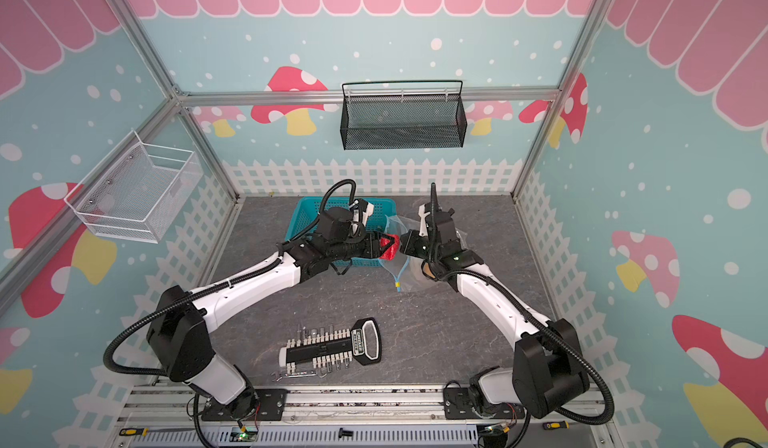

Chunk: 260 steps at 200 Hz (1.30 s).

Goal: Place the food in the zip-top bag and seal the zipper
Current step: 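Lift the red pepper with the left gripper and carry it over the bag, then open the left gripper to drop the red pepper into the bag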

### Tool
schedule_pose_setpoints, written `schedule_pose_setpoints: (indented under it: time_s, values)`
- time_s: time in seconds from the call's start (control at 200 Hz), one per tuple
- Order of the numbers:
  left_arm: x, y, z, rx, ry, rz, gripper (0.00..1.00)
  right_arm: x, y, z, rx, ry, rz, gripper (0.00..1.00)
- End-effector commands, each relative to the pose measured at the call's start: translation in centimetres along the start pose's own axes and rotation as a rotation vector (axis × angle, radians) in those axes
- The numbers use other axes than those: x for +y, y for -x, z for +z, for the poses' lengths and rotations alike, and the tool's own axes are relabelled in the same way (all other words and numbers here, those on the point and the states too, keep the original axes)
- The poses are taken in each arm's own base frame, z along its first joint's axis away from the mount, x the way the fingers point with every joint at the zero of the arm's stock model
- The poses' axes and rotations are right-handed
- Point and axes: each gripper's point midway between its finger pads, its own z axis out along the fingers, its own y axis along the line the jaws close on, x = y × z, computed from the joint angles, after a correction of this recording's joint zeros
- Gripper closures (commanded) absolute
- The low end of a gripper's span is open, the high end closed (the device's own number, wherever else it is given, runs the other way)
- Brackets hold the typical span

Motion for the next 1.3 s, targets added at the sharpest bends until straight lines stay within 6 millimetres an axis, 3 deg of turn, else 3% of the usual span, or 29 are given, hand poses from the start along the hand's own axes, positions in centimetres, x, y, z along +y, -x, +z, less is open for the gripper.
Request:
schedule_pose_setpoints:
  time_s: [0.0, 0.38, 1.001, 1.296]
  values:
    - [0.3, 0.0, 0.5, -0.018, 0.010, -0.003, 0.50, 1.1, 1.5, -1.1, -0.044, 0.034, 0.001, 1.00]
    - [2.1, -1.3, 1.4, -0.001, 0.071, -0.011, 0.49, 1.6, 2.0, -1.5, -0.059, 0.042, 0.002, 1.00]
    - [2.5, -2.1, 1.7, 0.017, 0.081, -0.009, 0.37, 1.5, 1.8, -1.2, -0.053, 0.043, 0.008, 1.00]
    - [2.4, -1.9, 1.4, 0.010, 0.083, -0.004, 0.35, 1.7, 2.0, -1.4, -0.056, 0.049, 0.006, 1.00]
